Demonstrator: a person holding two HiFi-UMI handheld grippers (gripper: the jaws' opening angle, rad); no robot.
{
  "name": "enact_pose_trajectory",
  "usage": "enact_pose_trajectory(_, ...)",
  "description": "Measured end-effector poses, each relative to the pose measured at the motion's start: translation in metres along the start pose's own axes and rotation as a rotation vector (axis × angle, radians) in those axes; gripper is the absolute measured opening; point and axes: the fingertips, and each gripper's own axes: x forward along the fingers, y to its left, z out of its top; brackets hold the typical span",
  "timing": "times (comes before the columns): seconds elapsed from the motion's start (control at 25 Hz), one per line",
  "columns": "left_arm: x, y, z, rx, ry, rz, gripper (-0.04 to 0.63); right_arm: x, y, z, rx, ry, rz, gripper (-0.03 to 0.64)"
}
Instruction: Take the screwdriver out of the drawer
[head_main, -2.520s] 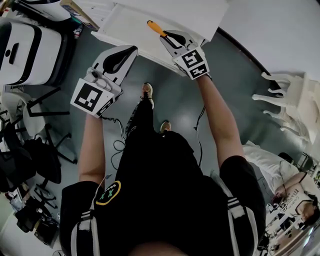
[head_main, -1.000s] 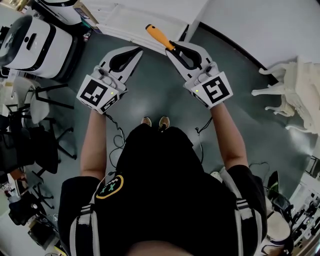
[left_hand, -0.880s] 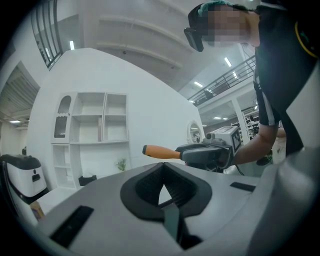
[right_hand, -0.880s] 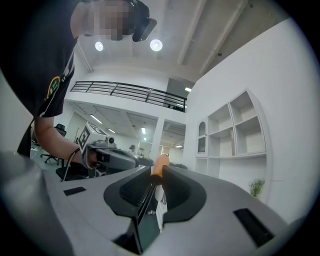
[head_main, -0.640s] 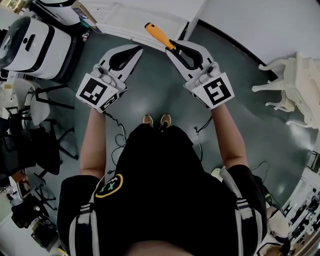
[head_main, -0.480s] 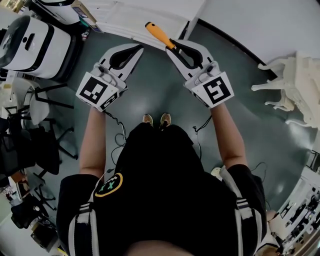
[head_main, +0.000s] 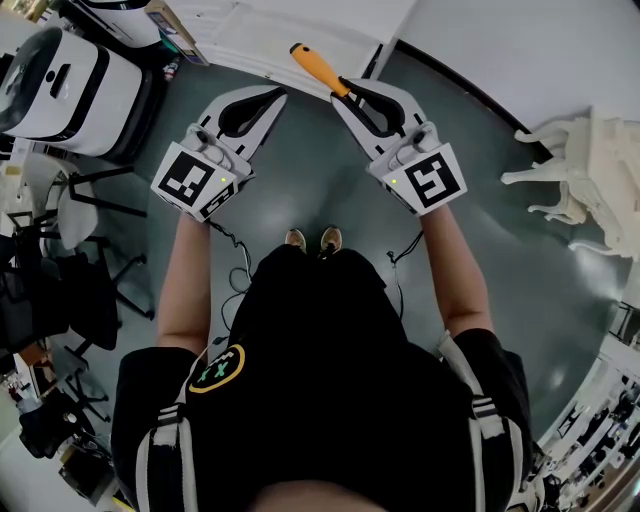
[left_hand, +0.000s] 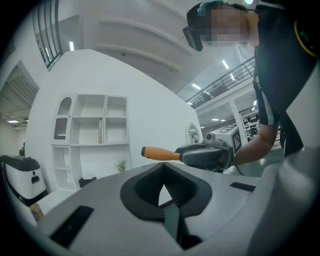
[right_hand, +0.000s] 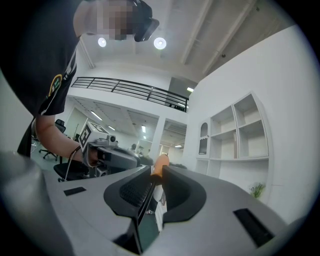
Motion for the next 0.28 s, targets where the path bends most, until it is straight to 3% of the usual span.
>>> enact_pose_trajectory(0.28, -0.0069, 0.0068, -0.0005, 0.001, -0.001, 0.004, 0.017, 0.0062, 0.0007, -0.0063, -0.033, 0.035, 0.000, 0.095)
